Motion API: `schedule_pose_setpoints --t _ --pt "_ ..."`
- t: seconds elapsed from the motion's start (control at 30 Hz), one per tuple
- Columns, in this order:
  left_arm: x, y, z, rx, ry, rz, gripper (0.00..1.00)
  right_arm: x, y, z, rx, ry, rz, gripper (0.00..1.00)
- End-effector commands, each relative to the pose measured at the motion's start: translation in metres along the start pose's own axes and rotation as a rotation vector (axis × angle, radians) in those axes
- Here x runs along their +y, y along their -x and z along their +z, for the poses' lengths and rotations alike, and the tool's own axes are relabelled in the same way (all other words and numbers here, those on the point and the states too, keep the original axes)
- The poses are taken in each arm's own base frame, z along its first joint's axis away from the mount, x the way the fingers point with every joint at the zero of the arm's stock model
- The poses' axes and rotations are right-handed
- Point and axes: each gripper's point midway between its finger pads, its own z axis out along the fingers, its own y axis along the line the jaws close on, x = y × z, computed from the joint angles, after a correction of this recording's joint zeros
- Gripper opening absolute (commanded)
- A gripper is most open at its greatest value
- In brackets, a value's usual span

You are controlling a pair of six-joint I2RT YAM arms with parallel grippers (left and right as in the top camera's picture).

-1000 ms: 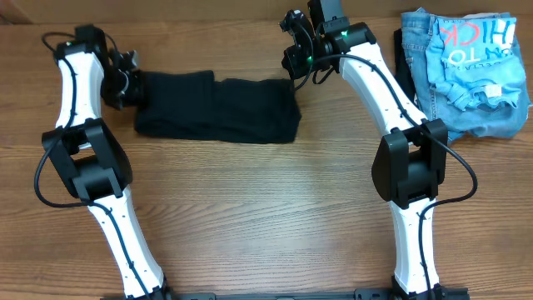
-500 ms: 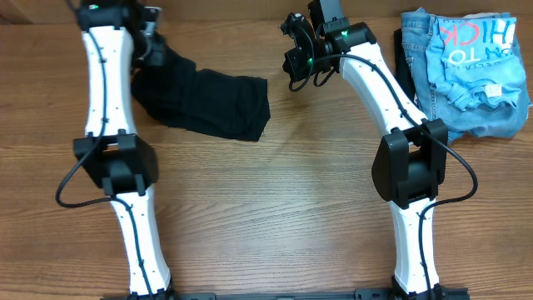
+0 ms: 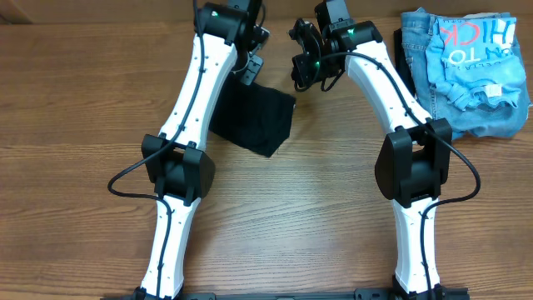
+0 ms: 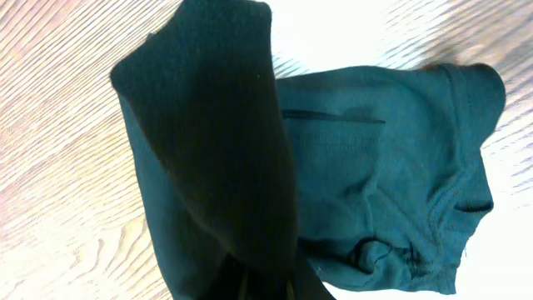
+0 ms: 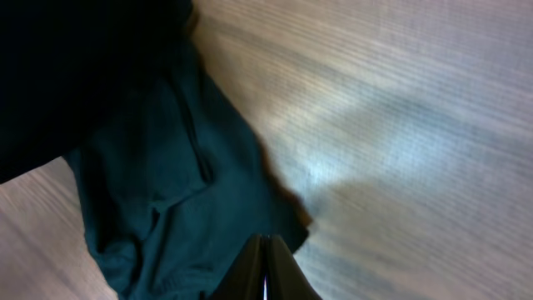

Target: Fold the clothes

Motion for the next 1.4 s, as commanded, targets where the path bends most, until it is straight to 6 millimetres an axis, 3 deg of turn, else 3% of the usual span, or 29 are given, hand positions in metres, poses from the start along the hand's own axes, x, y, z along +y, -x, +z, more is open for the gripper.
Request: schedule_pose_setpoints --t 0.0,0.07,0.2,0.33,0.53,0.7,0.83,1.1,1.27,1.37 --pt "-0.006 -0.003 0.007 0.017 -0.004 0.033 0.09 0.025 -0.006 -0.015 0.025 0.126 0.051 0.04" --pt "-0.005 -0.003 0.007 0.018 -0.004 0.033 0.08 0.040 -0.013 -0.007 0.047 0.232 0.098 0.04" --pt "-0.006 -0.006 0.007 0.029 -0.007 0.033 0.05 0.051 -0.018 0.032 0.049 0.316 0.249 0.04" --pt "-0.010 -0.009 0.007 0.042 -0.028 0.034 0.05 0.063 -0.015 0.058 0.024 0.319 0.241 0.04" --pt "-0.015 -0.014 0.007 0.060 -0.059 0.035 0.05 0.046 -0.022 0.101 0.031 0.283 0.288 0.04" --pt "-0.020 -0.023 0.006 0.096 -0.084 0.036 0.04 0.036 -0.022 0.124 0.011 0.282 0.278 0.04" --pt "-0.037 -0.031 0.002 0.123 -0.183 0.028 0.05 0.028 -0.014 0.128 -0.028 0.242 0.288 0.04" --pt "-0.046 -0.027 0.001 0.122 -0.225 -0.150 0.06 0.023 -0.016 0.138 -0.027 0.233 0.316 0.04" --pt "-0.047 -0.016 0.002 0.096 -0.229 -0.312 0.05 0.034 -0.017 0.144 -0.024 0.241 0.309 0.04" --pt "-0.062 -0.013 -0.002 0.093 -0.320 -0.317 0.08 0.036 -0.017 0.145 -0.024 0.243 0.305 0.04"
